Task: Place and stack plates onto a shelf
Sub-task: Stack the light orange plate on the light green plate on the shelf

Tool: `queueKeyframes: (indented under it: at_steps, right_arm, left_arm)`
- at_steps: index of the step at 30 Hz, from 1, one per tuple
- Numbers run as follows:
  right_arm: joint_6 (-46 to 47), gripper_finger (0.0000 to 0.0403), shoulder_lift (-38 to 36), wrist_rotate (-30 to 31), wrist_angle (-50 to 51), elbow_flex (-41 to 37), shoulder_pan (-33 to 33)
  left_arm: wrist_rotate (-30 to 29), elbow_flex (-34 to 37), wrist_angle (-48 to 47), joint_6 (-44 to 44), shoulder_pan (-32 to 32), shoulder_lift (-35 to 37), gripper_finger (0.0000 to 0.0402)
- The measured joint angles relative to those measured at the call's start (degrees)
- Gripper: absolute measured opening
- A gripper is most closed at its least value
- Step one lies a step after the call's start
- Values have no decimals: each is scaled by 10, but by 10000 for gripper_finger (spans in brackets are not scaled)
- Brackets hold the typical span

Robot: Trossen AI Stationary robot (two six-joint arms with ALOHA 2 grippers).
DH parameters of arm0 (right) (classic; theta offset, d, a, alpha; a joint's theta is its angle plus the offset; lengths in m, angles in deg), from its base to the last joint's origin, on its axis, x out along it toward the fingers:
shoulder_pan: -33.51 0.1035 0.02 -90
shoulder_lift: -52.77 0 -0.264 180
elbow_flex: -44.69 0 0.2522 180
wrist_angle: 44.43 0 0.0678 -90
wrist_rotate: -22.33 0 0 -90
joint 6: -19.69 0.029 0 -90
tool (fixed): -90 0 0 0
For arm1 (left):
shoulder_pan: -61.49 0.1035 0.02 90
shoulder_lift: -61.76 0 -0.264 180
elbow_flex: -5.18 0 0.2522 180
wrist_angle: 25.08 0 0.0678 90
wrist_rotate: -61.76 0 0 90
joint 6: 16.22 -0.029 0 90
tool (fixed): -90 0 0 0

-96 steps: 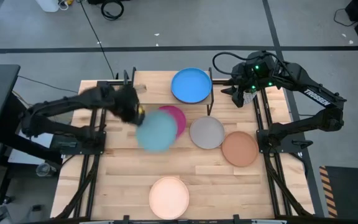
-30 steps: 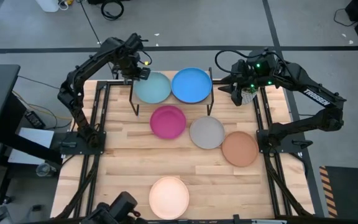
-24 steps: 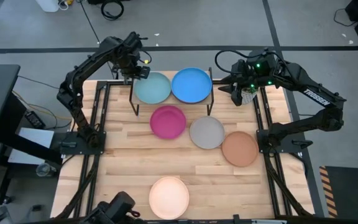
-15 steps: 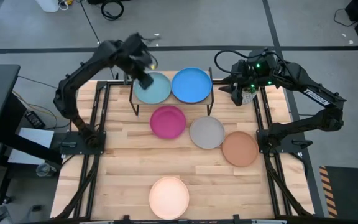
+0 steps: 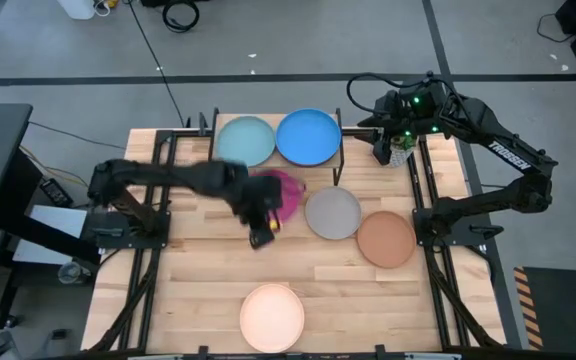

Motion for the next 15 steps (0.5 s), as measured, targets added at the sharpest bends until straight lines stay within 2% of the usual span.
queueKeyframes:
  at_steps: [7, 11, 15]
  right_arm:
    - [-1, 168, 0, -9, -1, 0, -1]
    - [-4, 168, 0, -16, -1, 0, -1]
    - [-11, 168, 0, -16, -1, 0, -1]
  left_arm:
    - [20, 176, 206, 191, -78, 0, 141]
    - [5, 235, 257, 251, -105, -1, 141]
    - [-29, 257, 269, 271, -138, -15, 141]
